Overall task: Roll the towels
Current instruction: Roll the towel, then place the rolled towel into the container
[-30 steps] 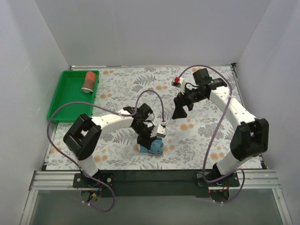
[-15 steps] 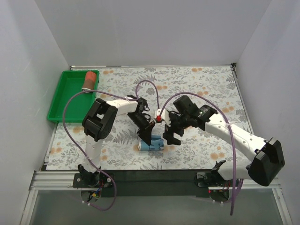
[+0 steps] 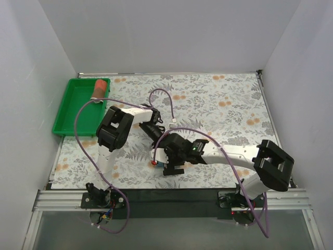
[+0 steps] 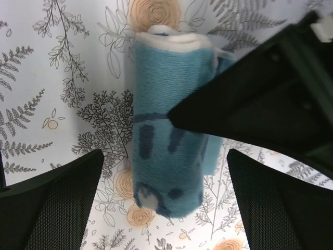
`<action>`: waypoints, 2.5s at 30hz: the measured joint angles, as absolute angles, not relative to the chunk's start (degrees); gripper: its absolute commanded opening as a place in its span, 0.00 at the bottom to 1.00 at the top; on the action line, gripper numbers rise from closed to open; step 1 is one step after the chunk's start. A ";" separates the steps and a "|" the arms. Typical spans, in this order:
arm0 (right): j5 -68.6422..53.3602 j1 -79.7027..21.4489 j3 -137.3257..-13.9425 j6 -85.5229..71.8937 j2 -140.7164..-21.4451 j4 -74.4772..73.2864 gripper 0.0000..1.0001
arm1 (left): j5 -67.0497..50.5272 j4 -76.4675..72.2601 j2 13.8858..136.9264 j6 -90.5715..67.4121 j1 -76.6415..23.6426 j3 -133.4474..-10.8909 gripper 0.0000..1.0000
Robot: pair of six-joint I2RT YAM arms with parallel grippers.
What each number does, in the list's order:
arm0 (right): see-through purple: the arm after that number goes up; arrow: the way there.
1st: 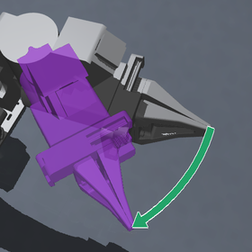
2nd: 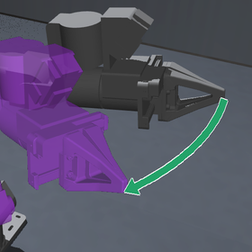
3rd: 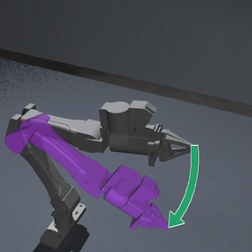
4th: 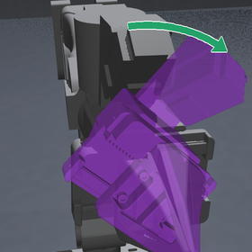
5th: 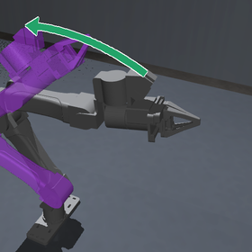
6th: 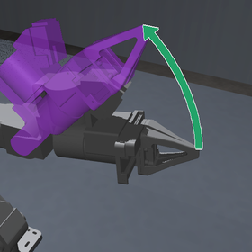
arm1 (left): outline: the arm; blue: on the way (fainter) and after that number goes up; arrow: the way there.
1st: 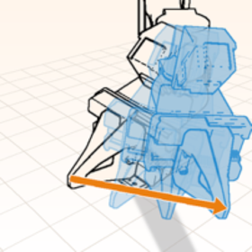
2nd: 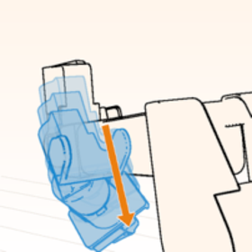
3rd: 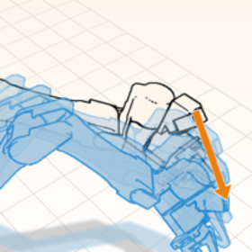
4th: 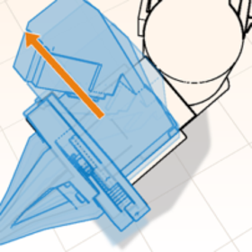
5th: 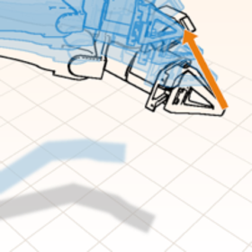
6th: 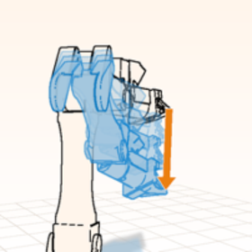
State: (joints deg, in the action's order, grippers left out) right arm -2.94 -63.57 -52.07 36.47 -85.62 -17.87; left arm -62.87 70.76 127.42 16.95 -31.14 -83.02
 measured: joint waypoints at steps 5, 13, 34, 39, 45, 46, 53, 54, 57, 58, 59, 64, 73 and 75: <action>1.43 -65.78 -49.43 37.08 -89.47 -13.15 0.66 | -63.94 71.75 128.57 16.95 -30.57 -83.55 0.08; 3.22 -65.67 -47.72 37.54 -90.72 -7.31 0.01 | -64.07 71.35 128.77 16.82 -29.87 -83.46 0.27; -38.11 -46.50 -67.72 34.70 -107.07 -29.54 0.01 | -42.06 42.61 92.90 6.02 -3.31 -75.55 0.84; -46.46 -43.18 -74.30 33.95 -114.24 -36.82 0.01 | -35.77 40.25 73.21 13.50 -12.93 -63.05 0.85; -54.02 -40.69 -78.85 33.04 -120.42 -42.83 0.01 | -28.60 39.59 59.81 20.10 -32.91 -48.23 0.88; -55.05 -40.42 -79.46 32.99 -121.30 -43.86 0.01 | -27.31 39.18 59.37 20.58 -35.07 -46.46 0.89; -58.87 -39.86 -81.38 32.93 -124.62 -48.31 0.01 | -18.33 32.23 63.86 21.96 -48.86 -39.70 0.91; -59.16 -39.86 -81.56 32.93 -124.92 -48.77 0.01 | -17.43 30.98 64.53 21.91 -50.06 -39.09 0.91; -60.07 -39.81 -82.00 32.95 -125.78 -49.89 0.01 | -14.31 26.57 66.76 21.61 -53.67 -37.12 0.90; -60.45 -39.81 -82.15 32.95 -126.08 -50.17 0.01 | -13.47 25.15 67.68 21.45 -54.78 -36.51 0.88; -60.73 -39.81 -82.35 32.97 -126.39 -50.61 0.01 | -12.56 23.79 68.77 21.19 -55.81 -35.97 0.87; -62.08 -39.68 -82.85 32.99 -127.70 -52.16 0.01 | -8.82 18.22 73.89 20.10 -59.07 -35.03 0.76; -65.67 -38.89 -84.23 33.67 -130.87 -55.27 0.01 | -3.75 10.83 79.53 17.93 -60.58 -35.20 0.65; -66.48 -38.89 -84.25 34.26 -131.35 -55.96 0.01 | -3.44 10.17 79.85 17.32 -60.58 -35.22 0.61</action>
State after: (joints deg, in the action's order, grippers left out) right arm -66.48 -38.89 -84.25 34.26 -131.35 -55.96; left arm -3.44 10.17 79.85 17.32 -60.58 -35.22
